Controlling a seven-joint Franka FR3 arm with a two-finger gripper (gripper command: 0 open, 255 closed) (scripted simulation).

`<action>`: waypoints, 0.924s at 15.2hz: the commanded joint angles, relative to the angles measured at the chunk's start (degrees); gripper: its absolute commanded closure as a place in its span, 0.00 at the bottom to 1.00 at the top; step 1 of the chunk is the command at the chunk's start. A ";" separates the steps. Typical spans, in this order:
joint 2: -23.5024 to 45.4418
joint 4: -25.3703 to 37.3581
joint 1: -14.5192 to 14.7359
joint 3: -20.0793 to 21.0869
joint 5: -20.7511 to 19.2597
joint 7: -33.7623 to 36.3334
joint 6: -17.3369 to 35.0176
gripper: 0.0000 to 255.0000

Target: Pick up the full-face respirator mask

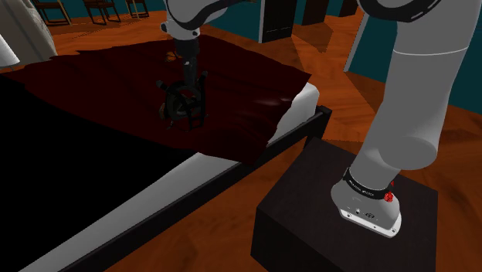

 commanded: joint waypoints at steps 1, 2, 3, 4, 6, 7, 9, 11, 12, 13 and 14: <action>0.18 -0.85 0.01 0.00 -0.05 0.06 1.05 0.00; 0.19 -0.84 0.01 0.00 -0.05 0.07 1.05 0.00; 0.30 -0.56 0.04 0.01 -0.06 0.10 0.87 1.00; 0.34 -0.51 0.06 0.02 -0.07 0.13 0.86 1.00; 0.32 -0.53 0.06 0.02 -0.07 0.13 0.87 1.00; 0.33 -0.51 0.07 0.02 -0.07 0.14 0.85 1.00; 0.35 -0.50 0.06 0.02 -0.07 0.13 0.85 1.00; 0.34 -0.50 0.06 0.02 -0.07 0.14 0.85 1.00; 0.20 -0.84 0.01 -0.01 -0.05 0.07 1.05 1.00; 0.07 -0.24 0.01 0.00 -0.02 0.02 0.33 1.00; -0.05 0.37 0.02 0.01 0.01 -0.02 -0.40 1.00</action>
